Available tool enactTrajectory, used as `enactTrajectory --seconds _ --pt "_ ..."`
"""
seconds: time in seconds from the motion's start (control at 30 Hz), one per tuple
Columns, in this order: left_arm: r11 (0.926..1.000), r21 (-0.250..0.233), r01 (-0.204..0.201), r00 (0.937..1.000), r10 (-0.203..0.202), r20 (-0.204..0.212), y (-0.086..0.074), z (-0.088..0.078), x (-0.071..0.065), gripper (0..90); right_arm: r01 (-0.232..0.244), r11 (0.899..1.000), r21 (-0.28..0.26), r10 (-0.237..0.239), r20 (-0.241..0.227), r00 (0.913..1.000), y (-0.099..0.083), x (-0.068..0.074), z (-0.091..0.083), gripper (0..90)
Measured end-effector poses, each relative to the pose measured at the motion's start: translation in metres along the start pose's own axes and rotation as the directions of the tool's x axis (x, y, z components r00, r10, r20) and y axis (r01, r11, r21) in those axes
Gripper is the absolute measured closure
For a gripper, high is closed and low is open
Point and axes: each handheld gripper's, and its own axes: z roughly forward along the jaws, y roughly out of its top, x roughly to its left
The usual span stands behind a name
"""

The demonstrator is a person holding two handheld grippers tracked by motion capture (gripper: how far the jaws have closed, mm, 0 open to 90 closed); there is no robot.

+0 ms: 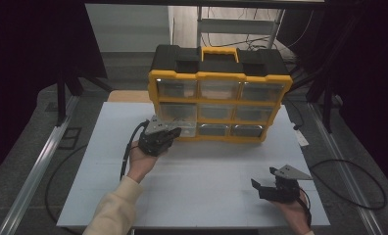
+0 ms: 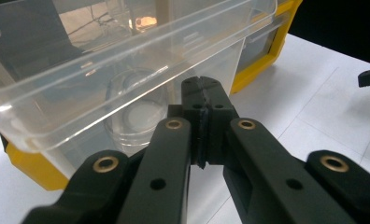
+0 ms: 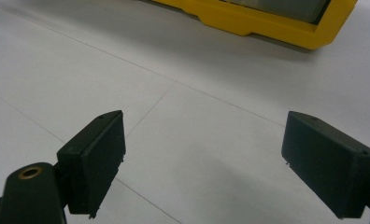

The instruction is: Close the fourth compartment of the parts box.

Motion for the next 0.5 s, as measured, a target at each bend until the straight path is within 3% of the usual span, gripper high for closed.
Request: enactTrajectory --seconds 0.5 --pt "0.9999 0.007 0.010 0.9998 -0.010 -0.014 0.0029 0.0040 0.0057 88.8 0.000 1.000 0.002 0.000 0.000 1.0000 -0.0001 0.0002 0.0002 14.4"
